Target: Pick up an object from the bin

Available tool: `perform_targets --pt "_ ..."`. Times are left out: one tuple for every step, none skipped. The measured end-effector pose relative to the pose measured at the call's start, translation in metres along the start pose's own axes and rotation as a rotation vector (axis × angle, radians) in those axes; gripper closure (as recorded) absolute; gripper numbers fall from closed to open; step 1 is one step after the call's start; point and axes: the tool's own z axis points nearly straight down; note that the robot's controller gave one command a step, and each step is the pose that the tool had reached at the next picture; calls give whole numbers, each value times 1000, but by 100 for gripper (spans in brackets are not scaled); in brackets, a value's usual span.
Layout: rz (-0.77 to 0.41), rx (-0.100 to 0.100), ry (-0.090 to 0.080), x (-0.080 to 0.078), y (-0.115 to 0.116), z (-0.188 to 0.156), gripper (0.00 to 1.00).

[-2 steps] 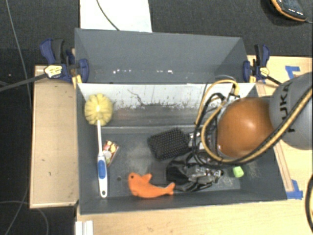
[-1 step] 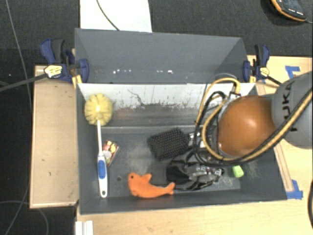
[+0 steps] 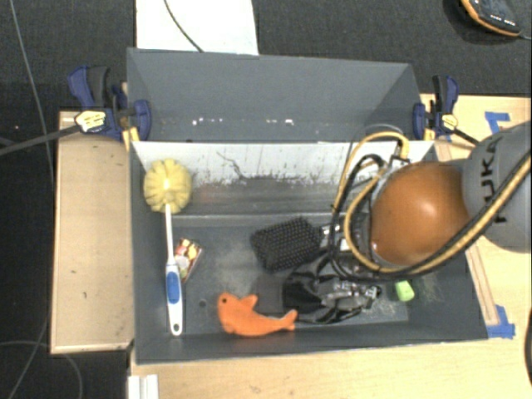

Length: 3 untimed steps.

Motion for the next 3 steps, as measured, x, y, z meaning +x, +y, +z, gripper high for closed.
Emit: perform_targets --pt "1 0 0 0 0 -1 100" --pt "3 -1 -1 0 0 -5 100" --pt "6 -3 0 -1 1 -19 100"
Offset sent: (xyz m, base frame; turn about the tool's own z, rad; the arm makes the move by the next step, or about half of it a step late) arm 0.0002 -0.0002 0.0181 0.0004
